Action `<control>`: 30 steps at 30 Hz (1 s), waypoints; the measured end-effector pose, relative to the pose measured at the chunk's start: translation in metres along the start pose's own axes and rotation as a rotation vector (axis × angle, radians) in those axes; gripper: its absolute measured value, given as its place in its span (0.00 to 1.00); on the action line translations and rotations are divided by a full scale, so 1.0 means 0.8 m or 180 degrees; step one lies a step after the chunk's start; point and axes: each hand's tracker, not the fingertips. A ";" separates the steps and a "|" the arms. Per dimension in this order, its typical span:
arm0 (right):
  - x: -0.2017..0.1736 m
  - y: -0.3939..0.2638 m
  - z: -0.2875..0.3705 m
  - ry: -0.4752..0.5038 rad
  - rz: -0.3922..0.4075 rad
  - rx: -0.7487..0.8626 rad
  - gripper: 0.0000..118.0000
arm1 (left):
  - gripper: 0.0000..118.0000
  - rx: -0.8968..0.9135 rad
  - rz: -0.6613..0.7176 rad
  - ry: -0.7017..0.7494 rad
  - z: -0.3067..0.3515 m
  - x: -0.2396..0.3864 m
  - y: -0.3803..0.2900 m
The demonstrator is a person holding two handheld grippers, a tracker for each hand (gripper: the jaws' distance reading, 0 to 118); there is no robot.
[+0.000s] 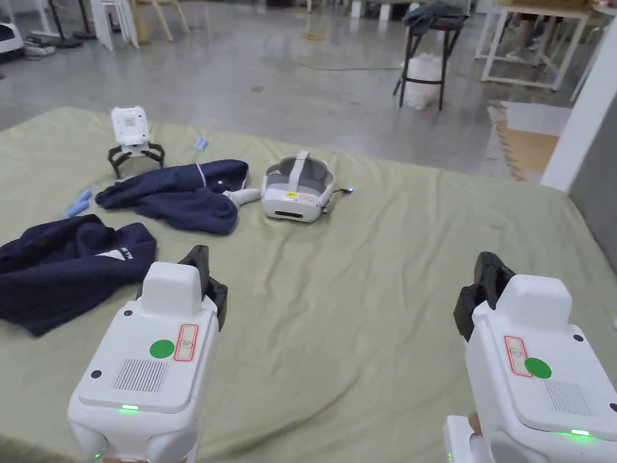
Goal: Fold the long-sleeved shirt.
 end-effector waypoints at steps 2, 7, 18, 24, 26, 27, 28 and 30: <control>-0.052 0.003 -0.008 0.0307 -0.0052 0.0038 0.00 | 0.02 -0.0041 0.0037 0.0251 0.013 -0.044 0.000; -0.166 0.000 -0.012 0.1035 -0.0120 -0.0009 0.00 | 0.02 -0.0192 -0.0021 0.0775 0.048 -0.129 -0.003; -0.252 -0.013 -0.008 0.1500 0.0042 -0.0078 0.00 | 0.90 -0.1236 0.0223 0.0546 -0.072 -0.228 -0.022; -0.258 -0.039 -0.048 0.1442 0.0186 -0.0231 0.00 | 0.89 -0.1952 -0.0182 0.0442 -0.248 -0.287 -0.084; -0.261 -0.051 -0.065 0.1413 0.0188 -0.0347 0.00 | 0.89 -0.2207 -0.0429 0.0302 -0.290 -0.295 -0.110; -0.262 -0.057 -0.070 0.1386 0.0176 -0.0394 0.00 | 0.89 -0.2335 -0.0458 0.0280 -0.303 -0.297 -0.121; -0.263 -0.062 -0.075 0.1377 0.0163 -0.0423 0.00 | 0.89 -0.2454 -0.0475 0.0281 -0.320 -0.301 -0.135; -0.267 -0.073 -0.091 0.1367 0.0156 -0.0485 0.00 | 0.87 -0.2632 -0.0496 0.0366 -0.347 -0.308 -0.165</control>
